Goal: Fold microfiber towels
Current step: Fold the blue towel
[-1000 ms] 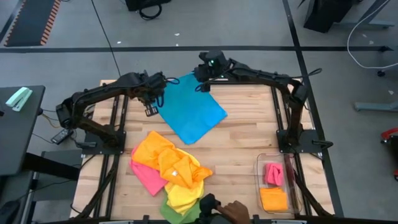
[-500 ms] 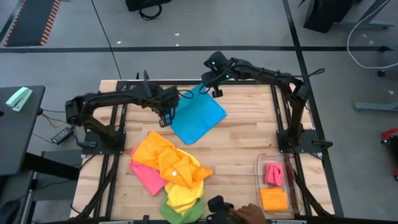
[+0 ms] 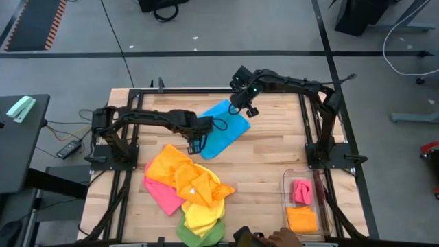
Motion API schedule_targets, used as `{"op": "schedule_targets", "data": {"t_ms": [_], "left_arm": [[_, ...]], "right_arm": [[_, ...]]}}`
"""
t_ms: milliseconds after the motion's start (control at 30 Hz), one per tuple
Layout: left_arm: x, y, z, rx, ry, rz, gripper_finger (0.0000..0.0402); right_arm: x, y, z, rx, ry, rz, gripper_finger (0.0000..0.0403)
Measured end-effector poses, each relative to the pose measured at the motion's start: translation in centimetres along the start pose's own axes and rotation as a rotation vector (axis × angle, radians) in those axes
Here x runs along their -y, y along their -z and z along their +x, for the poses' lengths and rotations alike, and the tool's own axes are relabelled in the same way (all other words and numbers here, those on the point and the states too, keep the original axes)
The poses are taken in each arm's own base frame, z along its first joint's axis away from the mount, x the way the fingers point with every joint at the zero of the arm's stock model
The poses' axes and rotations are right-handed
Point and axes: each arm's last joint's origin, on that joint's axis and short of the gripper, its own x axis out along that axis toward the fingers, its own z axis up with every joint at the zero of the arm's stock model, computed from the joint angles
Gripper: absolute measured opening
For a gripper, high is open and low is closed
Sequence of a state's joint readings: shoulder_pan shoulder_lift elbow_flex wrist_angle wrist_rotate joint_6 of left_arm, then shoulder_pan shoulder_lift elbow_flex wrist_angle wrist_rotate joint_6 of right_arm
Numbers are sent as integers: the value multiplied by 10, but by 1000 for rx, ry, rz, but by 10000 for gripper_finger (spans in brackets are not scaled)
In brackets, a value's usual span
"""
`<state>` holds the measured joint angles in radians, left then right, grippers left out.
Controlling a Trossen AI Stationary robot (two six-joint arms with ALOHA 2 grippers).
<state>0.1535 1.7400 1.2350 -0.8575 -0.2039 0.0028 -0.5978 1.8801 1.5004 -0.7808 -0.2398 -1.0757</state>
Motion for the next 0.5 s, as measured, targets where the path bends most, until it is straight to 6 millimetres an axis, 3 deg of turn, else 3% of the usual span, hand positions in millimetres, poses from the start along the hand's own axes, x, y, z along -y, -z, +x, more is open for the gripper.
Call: {"op": "schedule_targets", "data": {"t_ms": [500], "left_arm": [[13,-11,14,56,63,-31,14]], "right_arm": [[-26,16,24,-109,-107,-3,37]]}}
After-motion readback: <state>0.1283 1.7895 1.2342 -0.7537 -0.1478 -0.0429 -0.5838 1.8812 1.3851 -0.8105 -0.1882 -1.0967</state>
